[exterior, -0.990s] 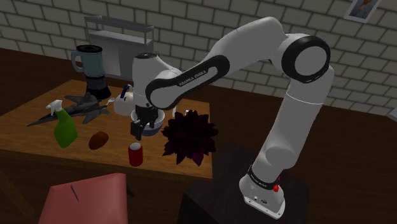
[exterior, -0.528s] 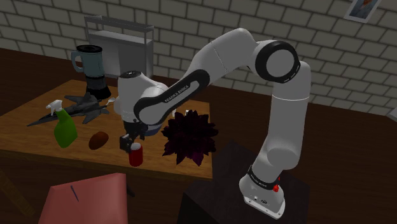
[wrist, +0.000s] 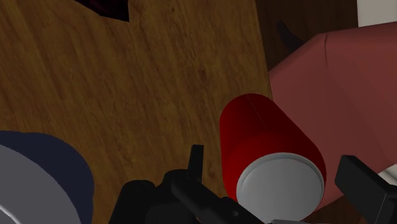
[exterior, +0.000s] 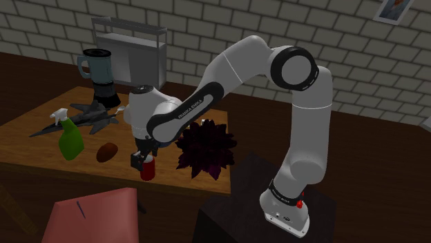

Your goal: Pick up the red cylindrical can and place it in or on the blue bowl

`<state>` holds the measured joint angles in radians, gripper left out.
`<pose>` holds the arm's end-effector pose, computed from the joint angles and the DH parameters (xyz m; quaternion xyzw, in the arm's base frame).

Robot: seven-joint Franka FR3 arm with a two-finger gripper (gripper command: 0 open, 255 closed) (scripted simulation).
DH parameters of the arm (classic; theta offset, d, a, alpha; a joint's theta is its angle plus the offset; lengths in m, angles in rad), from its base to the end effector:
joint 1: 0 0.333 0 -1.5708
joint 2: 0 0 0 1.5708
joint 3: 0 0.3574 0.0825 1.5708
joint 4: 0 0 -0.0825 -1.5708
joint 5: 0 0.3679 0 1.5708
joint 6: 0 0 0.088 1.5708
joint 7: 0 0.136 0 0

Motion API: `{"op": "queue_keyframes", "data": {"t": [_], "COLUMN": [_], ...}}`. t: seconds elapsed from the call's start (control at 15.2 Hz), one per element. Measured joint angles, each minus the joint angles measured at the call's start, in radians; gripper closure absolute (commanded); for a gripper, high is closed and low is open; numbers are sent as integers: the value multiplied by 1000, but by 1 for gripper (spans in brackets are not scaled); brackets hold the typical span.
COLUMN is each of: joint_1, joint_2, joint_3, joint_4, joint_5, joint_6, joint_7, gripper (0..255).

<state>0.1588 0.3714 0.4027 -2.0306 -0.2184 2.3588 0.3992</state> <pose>0.5161 0.3046 0.2965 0.9892 0.1465 0.0003 0.0057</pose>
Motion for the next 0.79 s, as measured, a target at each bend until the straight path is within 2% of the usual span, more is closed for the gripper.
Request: {"op": "queue_keyframes", "data": {"t": [0.2,0.26,0.79], "joint_1": [0,0,0], "joint_2": [0,0,0], "joint_3": [0,0,0], "joint_4": [0,0,1], "joint_5": [0,0,0], "joint_6": [1,1,1], "joint_7": [0,0,0], "gripper": [0,255,255]}}
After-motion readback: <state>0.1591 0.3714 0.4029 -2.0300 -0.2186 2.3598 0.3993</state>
